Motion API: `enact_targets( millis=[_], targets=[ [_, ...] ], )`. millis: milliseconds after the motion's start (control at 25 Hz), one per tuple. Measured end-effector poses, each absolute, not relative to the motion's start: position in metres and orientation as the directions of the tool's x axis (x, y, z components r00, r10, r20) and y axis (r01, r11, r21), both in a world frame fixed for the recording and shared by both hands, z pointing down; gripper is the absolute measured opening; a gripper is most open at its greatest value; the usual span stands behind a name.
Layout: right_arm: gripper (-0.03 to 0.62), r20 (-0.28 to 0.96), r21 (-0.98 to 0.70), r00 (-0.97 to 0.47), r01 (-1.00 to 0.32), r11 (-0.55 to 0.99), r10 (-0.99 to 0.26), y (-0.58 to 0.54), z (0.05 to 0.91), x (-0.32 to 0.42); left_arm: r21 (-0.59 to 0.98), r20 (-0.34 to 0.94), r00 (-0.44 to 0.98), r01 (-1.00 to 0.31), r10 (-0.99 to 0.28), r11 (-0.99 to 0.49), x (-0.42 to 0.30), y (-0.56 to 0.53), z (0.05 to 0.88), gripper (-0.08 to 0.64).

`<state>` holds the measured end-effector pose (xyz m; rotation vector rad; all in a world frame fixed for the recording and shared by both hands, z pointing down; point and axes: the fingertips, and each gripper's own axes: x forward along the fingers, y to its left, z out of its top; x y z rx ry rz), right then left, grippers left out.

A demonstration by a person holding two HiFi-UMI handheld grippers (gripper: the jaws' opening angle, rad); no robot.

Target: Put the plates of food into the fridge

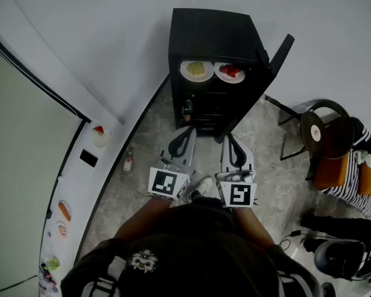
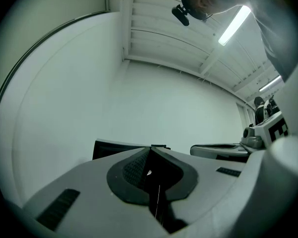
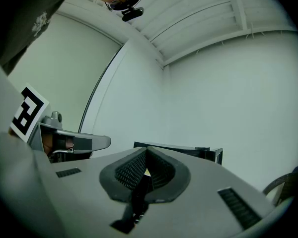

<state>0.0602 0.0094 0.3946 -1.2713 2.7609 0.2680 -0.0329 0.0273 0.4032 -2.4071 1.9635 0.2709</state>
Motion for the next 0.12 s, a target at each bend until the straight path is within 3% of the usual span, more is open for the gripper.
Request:
enact_targets(
  millis=[120],
  targets=[
    [0.025, -0.166, 0.127, -0.656, -0.754, 0.644, -0.736, 0.0179, 0.3893, 0.0587, 0.093, -0.154, 0.189, -0.974, -0.97, -0.205, -0.0314, 0.0345, 0.3978, 0.021]
  ],
)
